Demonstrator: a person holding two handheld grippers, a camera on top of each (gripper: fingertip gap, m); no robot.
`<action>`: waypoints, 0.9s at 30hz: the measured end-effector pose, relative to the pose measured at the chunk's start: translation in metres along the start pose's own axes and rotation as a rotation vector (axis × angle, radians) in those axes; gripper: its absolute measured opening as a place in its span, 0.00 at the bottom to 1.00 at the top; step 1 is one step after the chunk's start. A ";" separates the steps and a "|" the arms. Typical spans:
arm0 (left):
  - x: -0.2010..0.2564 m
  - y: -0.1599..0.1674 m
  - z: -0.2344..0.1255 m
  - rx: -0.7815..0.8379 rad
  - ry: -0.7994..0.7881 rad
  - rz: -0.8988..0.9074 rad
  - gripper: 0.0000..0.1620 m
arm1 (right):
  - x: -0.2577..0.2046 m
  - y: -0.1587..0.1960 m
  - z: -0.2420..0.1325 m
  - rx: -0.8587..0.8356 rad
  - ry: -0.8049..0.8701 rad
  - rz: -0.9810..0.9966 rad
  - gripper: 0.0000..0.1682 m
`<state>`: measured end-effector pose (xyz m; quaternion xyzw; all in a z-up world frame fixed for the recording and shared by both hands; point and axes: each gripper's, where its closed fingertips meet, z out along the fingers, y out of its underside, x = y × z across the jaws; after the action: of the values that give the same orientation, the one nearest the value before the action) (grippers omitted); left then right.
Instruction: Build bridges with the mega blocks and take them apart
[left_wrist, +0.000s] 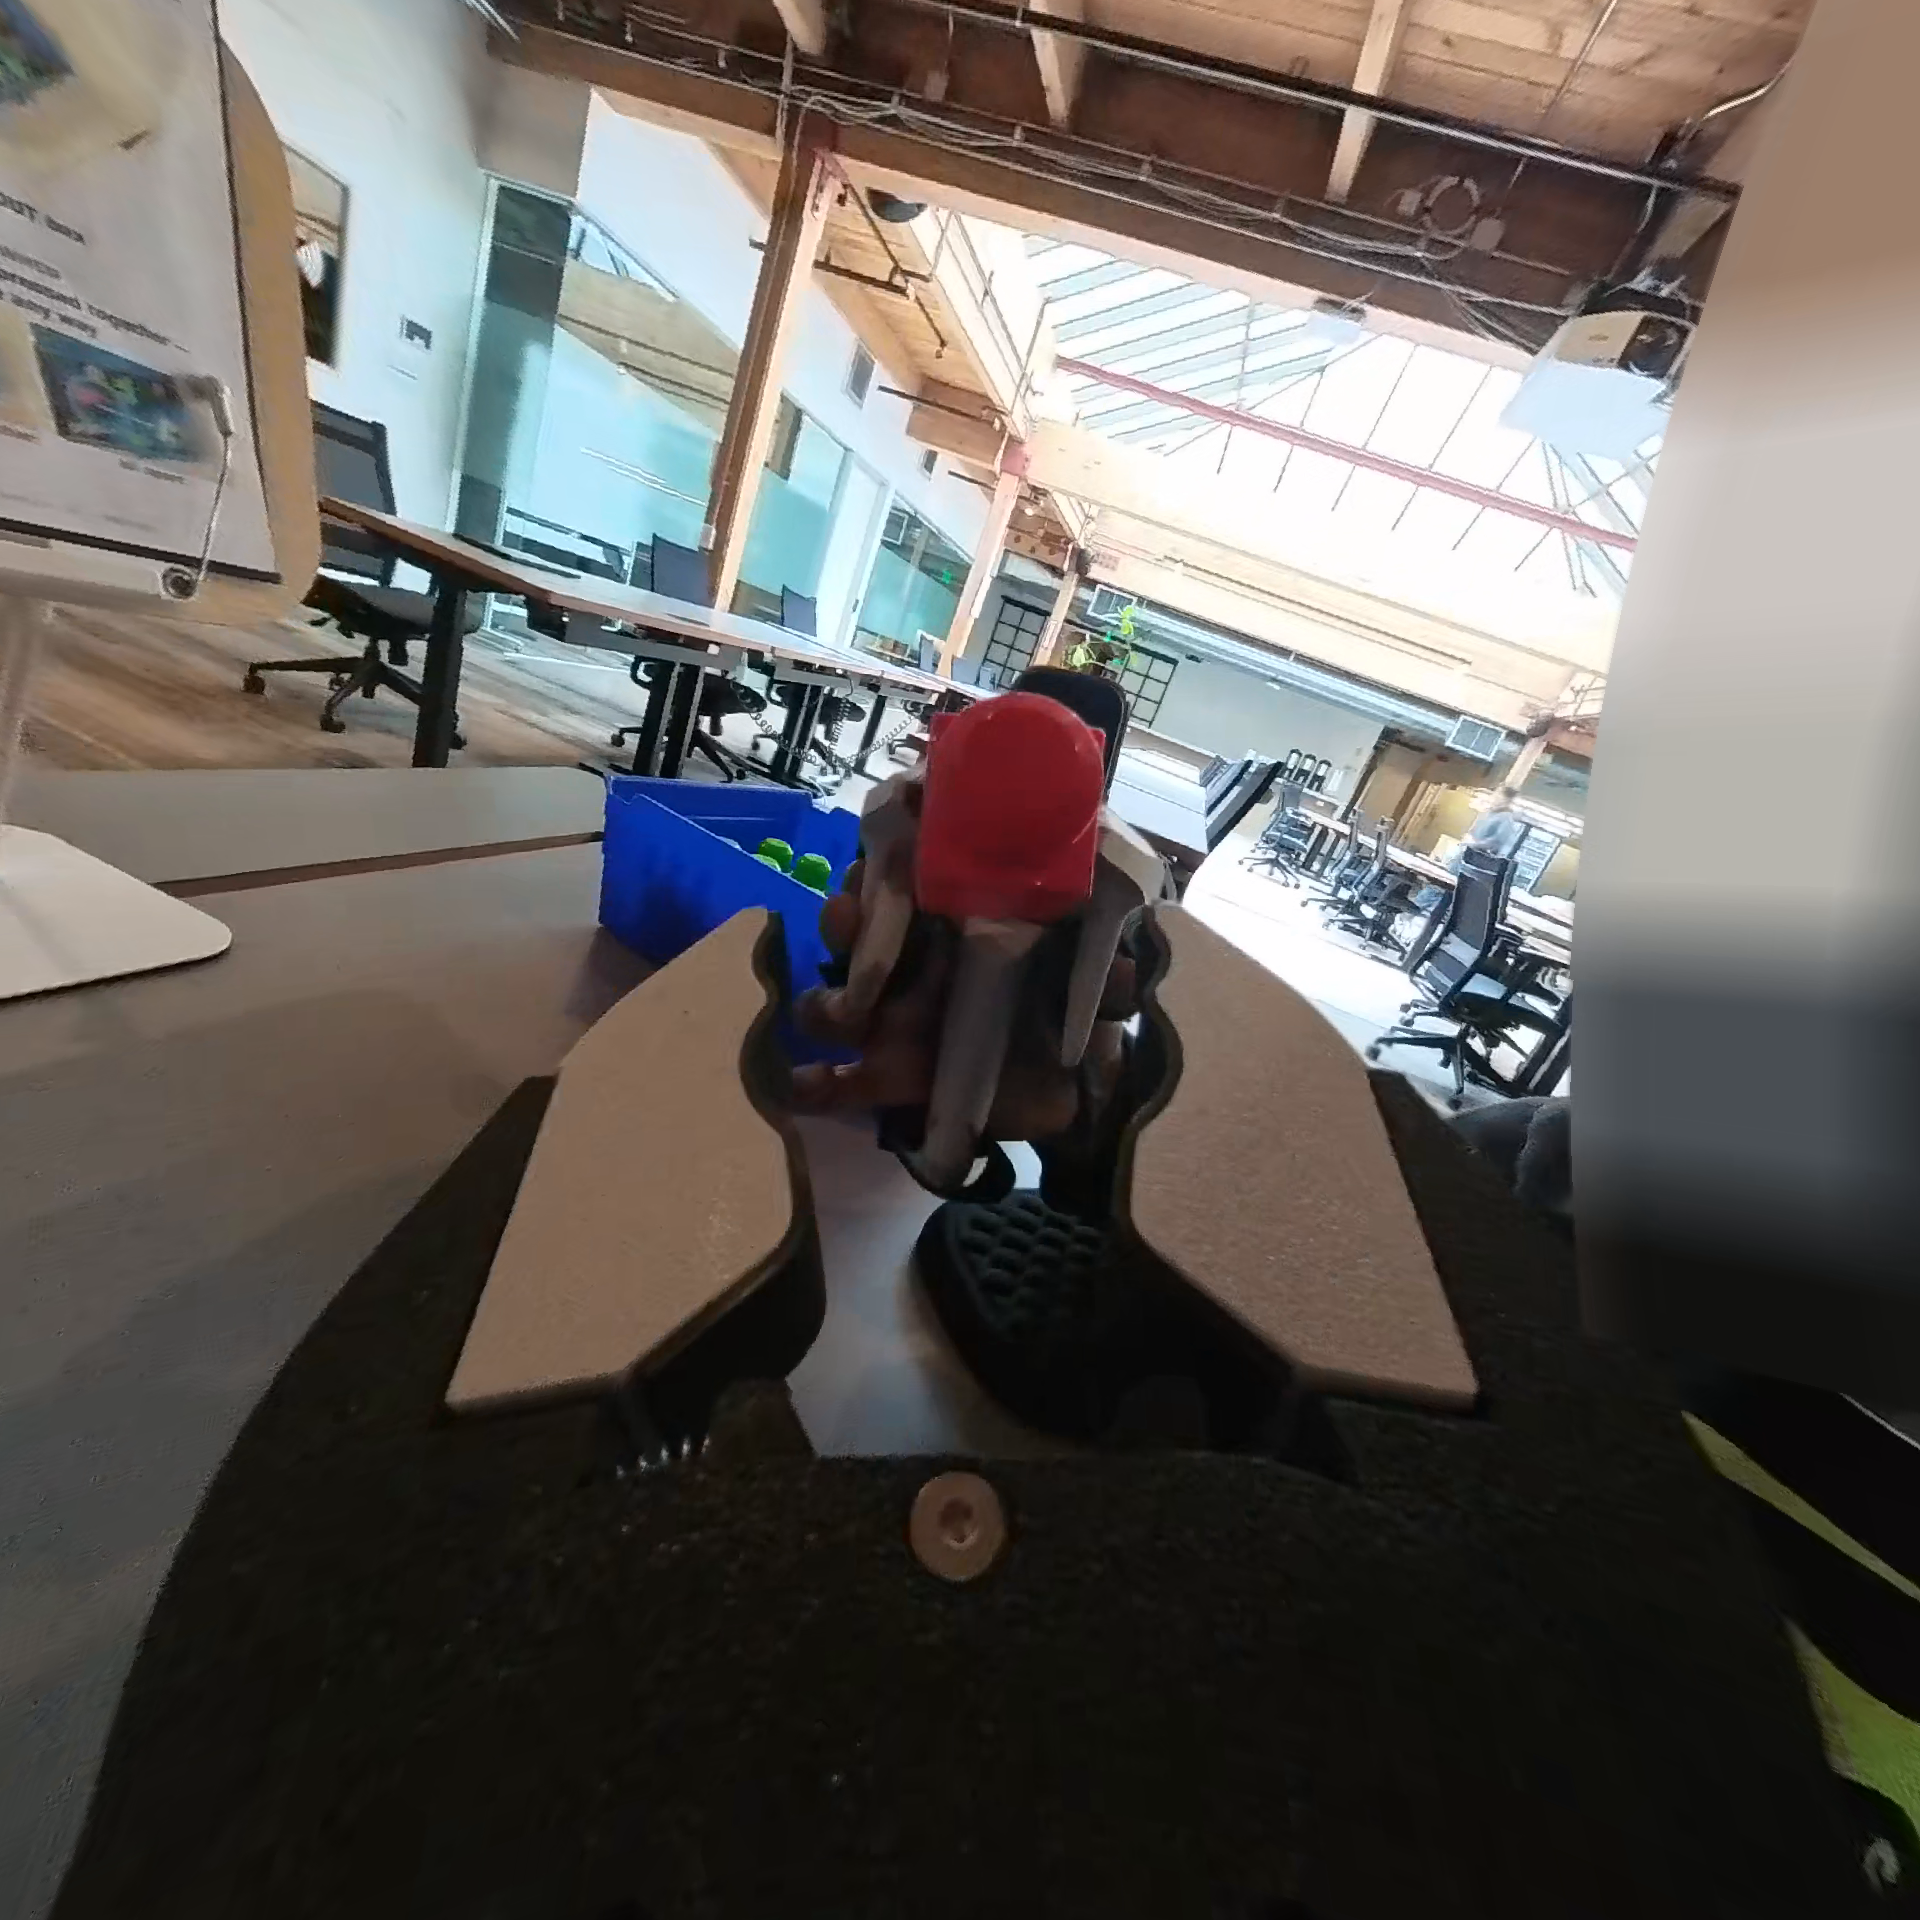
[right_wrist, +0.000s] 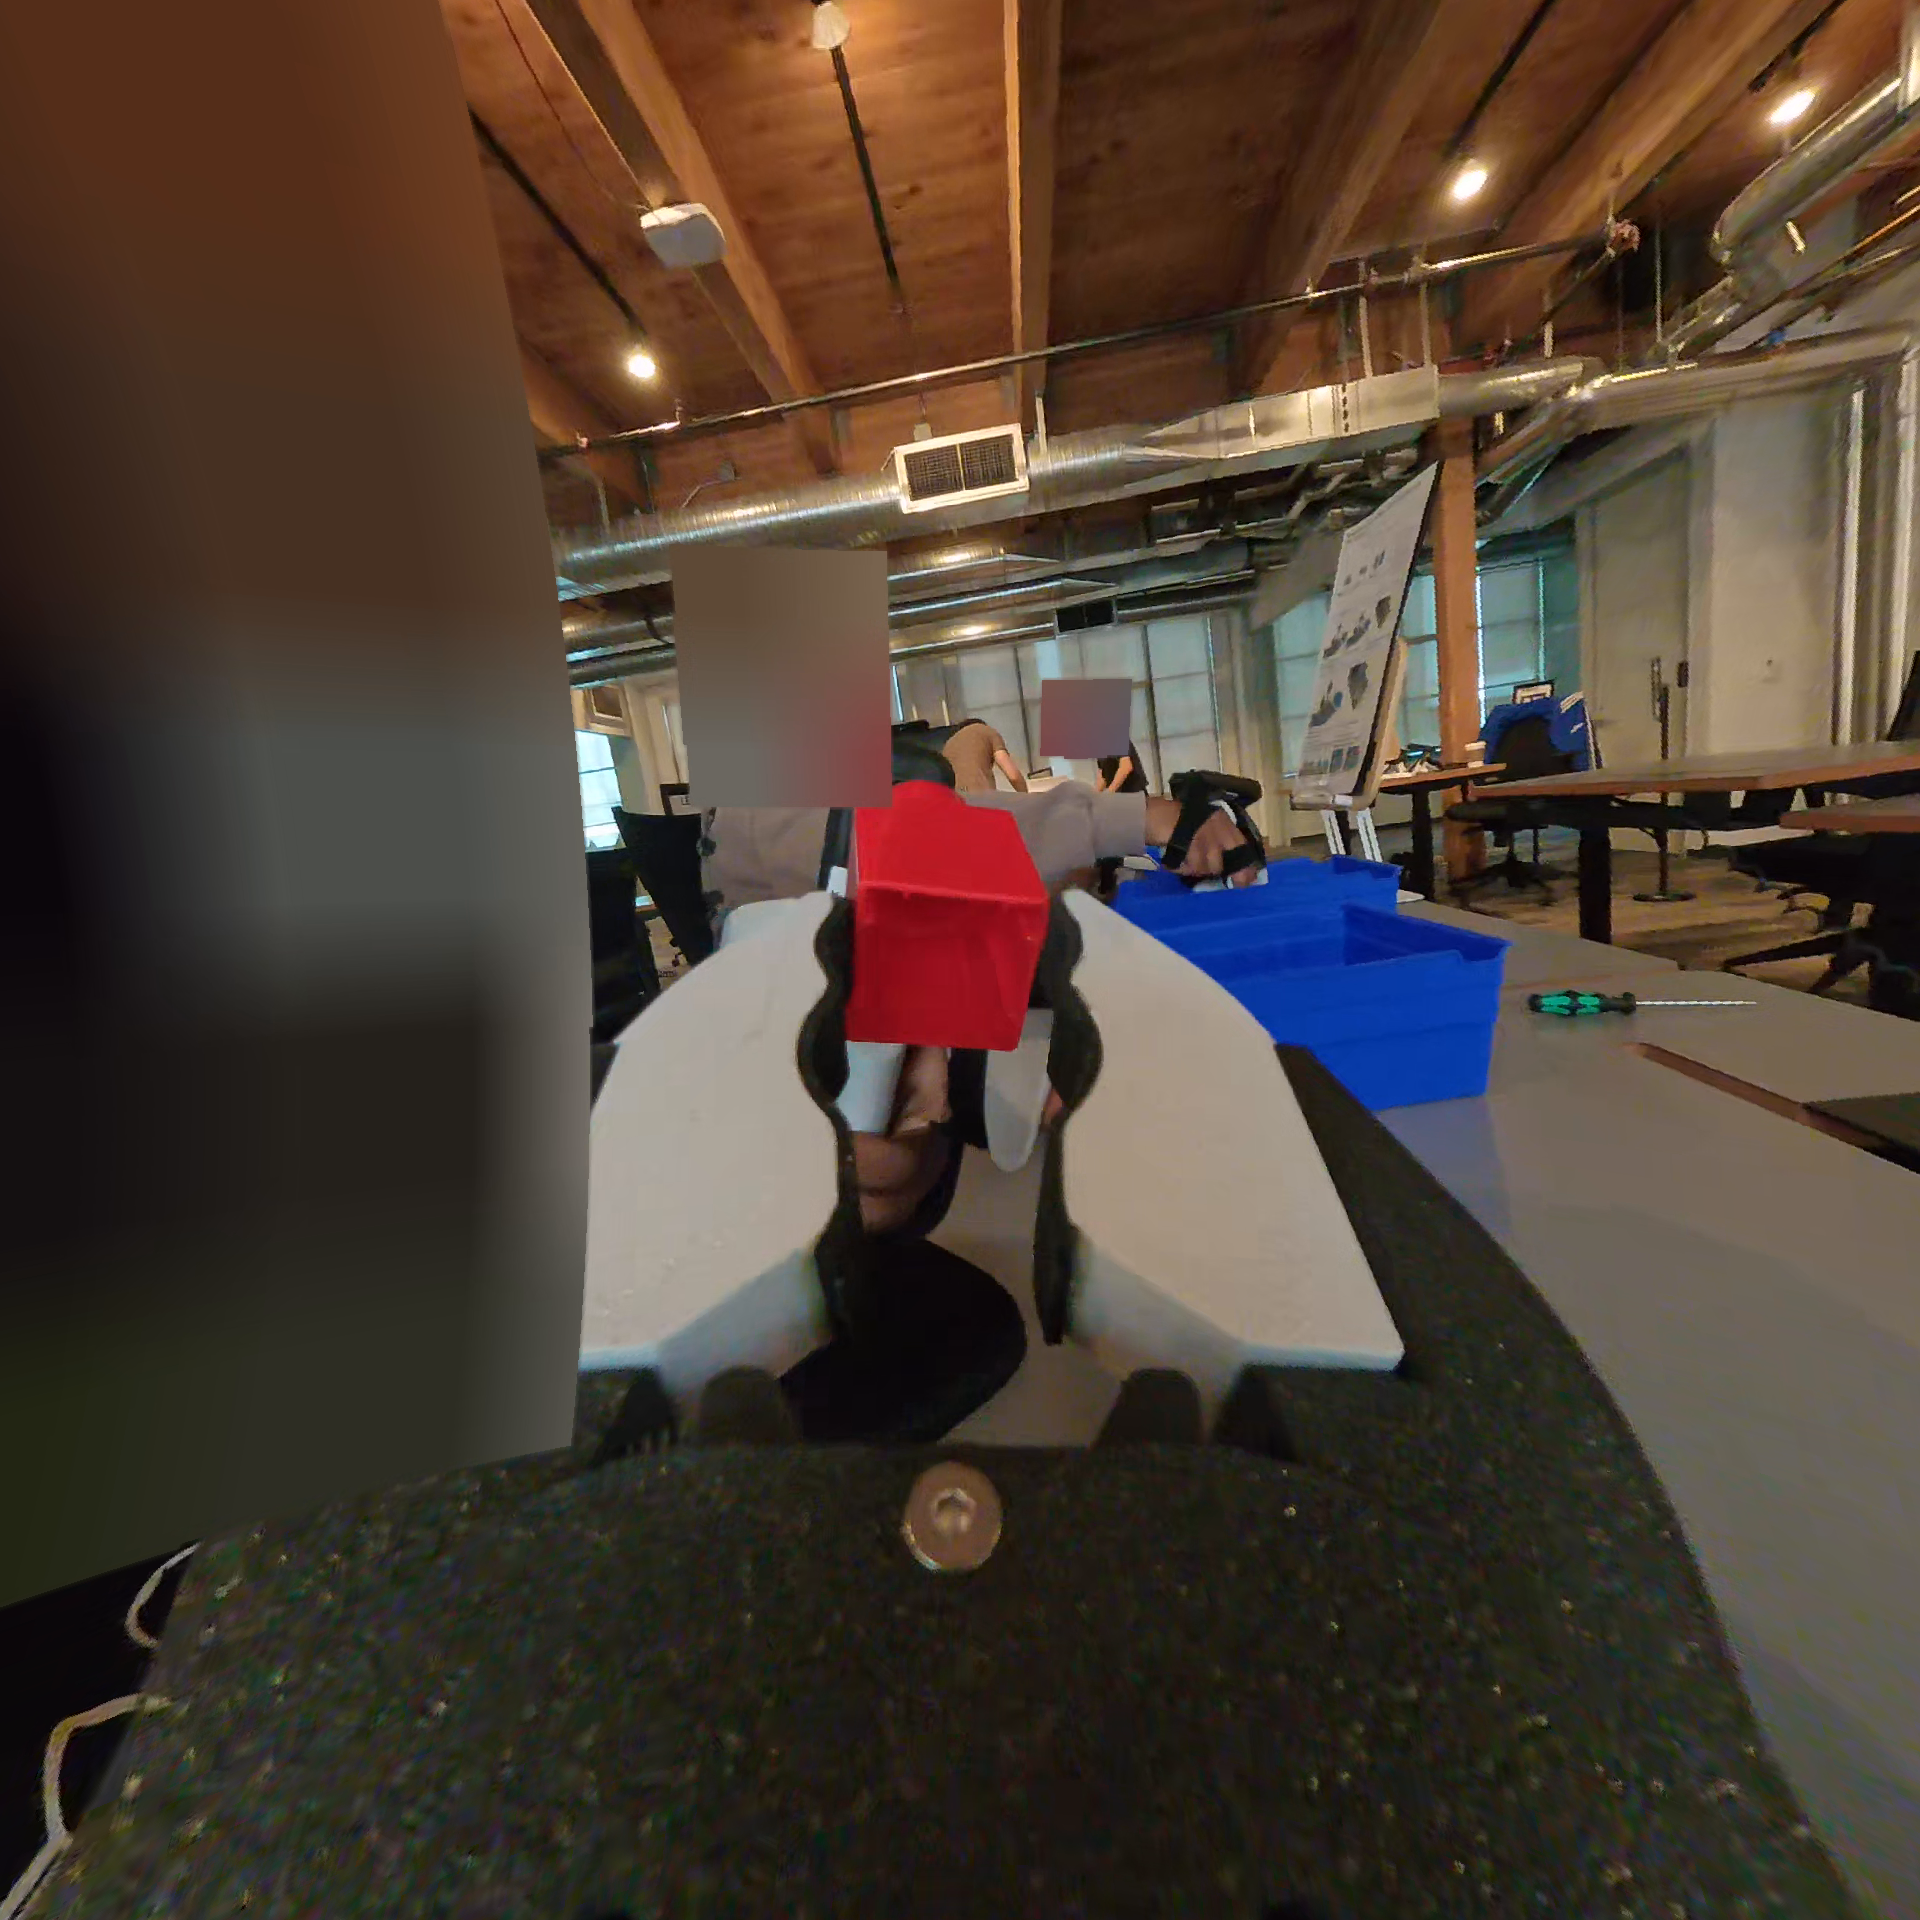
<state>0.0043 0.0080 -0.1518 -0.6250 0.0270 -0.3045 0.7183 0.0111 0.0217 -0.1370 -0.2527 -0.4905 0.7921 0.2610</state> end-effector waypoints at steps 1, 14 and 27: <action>0.001 -0.001 0.001 0.007 0.004 0.004 0.37 | -0.001 0.001 0.000 -0.001 -0.003 0.000 0.21; 0.006 0.006 -0.013 -0.109 0.003 0.126 0.20 | -0.006 0.027 0.007 -0.140 -0.042 0.003 0.21; -0.004 0.070 -0.064 -0.797 -0.064 0.379 0.20 | -0.029 0.087 0.024 -0.775 -0.123 -0.289 0.26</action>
<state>0.0022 -0.0447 -0.2310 -0.8462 0.2344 -0.1136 0.4649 0.0026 -0.0463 -0.2030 -0.2130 -0.7973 0.5180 0.2252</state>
